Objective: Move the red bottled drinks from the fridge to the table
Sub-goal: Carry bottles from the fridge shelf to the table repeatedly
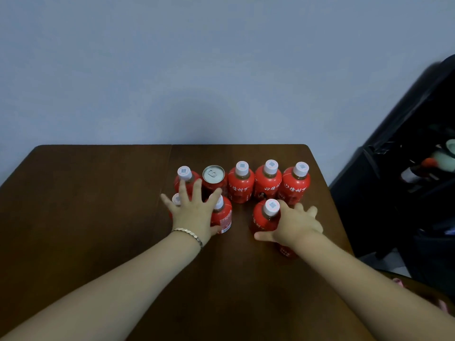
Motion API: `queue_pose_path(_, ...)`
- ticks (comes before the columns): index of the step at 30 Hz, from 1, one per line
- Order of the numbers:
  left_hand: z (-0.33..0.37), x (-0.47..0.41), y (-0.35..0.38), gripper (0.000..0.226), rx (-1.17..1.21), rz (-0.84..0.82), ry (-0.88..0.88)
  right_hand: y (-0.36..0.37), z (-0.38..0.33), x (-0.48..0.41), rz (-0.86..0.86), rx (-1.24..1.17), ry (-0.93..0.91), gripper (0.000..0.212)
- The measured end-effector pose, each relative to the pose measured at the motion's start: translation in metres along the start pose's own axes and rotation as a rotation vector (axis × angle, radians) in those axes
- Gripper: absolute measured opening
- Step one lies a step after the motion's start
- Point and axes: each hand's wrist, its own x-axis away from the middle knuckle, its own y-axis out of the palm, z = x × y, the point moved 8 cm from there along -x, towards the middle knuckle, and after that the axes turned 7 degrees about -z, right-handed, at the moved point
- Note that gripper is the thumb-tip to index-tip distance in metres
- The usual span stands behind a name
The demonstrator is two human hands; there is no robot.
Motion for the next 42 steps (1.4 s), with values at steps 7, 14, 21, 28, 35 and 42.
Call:
queue_pose_path(7, -0.025, -0.006, 0.024, 0.085, 0.511, -0.040, -0.101, -0.017, -0.036, -0.007, 0.213, 0.019, -0.134, 0.054)
queue_pose_path(14, -0.031, -0.008, 0.031, 0.073, 0.541, 0.070, -0.105, -0.026, -0.072, -0.021, 0.179, -0.072, -0.416, 0.025)
queue_pose_path(21, -0.033, -0.011, 0.029, 0.080, 0.566, 0.137, -0.123, -0.024, -0.066, -0.021, 0.080, -0.040, -0.485, 0.073)
queue_pose_path(28, -0.042, -0.013, 0.026, 0.070, 0.510, 0.164, -0.137, -0.042, -0.028, -0.018, 0.181, -0.338, -0.475, 0.065)
queue_pose_path(35, -0.040, -0.007, 0.025, 0.074, 0.565, 0.173, -0.157, -0.035, -0.016, -0.013, 0.378, -0.482, -0.416, 0.054)
queue_pose_path(42, -0.029, -0.008, 0.029, 0.109, 0.760, 0.154, -0.159, 0.031, 0.008, -0.035, 0.061, -0.763, -0.008, 0.110)
